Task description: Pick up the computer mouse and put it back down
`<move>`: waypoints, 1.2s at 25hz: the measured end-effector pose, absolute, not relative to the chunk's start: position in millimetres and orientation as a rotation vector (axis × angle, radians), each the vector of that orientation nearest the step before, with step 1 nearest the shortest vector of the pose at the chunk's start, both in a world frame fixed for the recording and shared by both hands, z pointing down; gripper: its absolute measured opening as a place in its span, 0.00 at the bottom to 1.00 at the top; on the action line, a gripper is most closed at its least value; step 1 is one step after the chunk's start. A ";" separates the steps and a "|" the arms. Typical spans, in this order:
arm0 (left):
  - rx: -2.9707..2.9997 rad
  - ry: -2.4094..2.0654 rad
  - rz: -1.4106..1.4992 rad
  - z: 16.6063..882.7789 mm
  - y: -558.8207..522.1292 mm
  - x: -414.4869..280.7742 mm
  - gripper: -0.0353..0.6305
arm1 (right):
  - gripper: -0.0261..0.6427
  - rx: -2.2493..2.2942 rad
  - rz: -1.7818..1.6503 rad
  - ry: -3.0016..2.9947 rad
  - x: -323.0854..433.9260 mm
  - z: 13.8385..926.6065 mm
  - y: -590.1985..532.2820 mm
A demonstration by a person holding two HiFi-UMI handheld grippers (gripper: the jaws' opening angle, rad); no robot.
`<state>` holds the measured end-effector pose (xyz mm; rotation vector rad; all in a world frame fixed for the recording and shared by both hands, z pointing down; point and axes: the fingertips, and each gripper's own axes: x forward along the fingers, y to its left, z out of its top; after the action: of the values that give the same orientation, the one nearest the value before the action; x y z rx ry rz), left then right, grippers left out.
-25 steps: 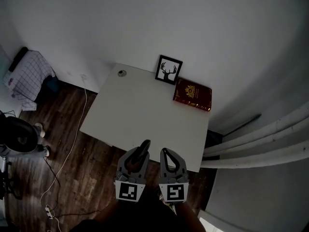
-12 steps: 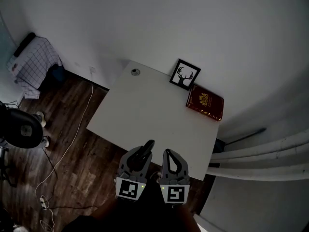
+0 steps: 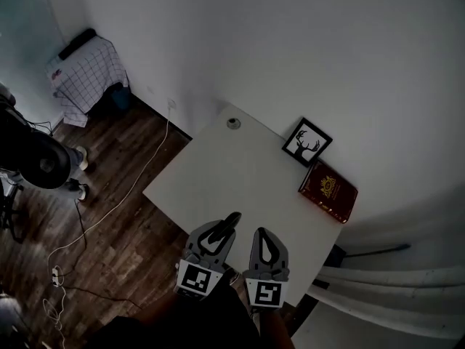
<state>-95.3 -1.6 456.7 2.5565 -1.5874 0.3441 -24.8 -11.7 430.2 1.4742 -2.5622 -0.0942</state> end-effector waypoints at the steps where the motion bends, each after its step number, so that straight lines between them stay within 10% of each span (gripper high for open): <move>1: 2.547 -1.596 0.347 457.2 -7.4 -93.1 0.25 | 0.07 1.468 -0.097 -2.570 -21.3 430.1 -17.4; 30: 2.356 -1.294 0.550 577.2 -132.5 -53.7 0.25 | 0.07 1.441 0.031 -2.424 51.5 493.5 -115.4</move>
<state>-53.7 -132.5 577.2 2.3558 -1.2939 0.5498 51.5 -115.4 493.5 1.4407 -2.4241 0.0307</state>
